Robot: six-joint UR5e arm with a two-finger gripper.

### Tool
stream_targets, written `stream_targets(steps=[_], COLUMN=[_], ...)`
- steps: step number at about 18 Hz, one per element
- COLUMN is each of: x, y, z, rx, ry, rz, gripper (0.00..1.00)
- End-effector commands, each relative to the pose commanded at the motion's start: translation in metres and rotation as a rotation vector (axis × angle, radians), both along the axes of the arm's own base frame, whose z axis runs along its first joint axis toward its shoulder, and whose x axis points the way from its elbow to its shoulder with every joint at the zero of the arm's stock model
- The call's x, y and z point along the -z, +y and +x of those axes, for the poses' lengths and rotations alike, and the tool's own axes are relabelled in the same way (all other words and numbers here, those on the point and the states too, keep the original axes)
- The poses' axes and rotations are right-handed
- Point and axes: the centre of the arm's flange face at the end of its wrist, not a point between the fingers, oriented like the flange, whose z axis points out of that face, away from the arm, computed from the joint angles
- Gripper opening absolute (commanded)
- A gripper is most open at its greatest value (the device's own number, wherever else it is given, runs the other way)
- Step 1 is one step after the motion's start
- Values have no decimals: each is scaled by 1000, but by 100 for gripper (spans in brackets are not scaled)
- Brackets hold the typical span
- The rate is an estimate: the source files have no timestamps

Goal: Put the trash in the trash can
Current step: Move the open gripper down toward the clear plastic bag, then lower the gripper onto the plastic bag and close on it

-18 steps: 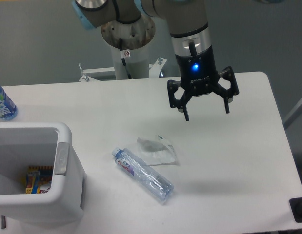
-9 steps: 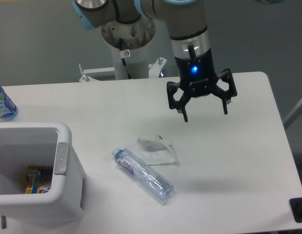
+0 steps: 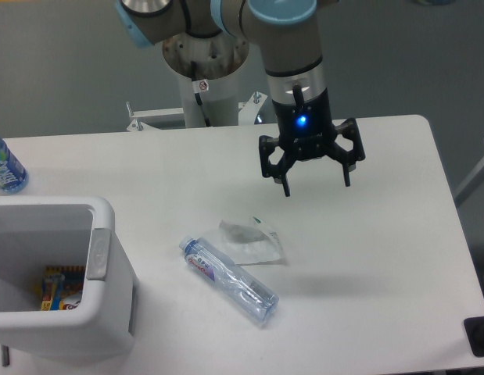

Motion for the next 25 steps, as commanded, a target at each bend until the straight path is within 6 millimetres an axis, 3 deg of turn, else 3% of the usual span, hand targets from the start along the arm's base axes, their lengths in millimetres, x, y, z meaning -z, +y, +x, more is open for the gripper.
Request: stream_targets(steps=[4,7,11,15,16,21,25], x=[14,37,50,88,102,144,188], y=[-1,-4,1,1,8,20,27], z=[0,6,14,28,35,37,59], rx=[-14,-29,92,425,594,752,794], ry=[-17,-57,-56,-38,-37,-97,-176], rz=[-24,-40,-89,-235,-267,-263,-295], gripper=[100,100,100,100,100,100,100])
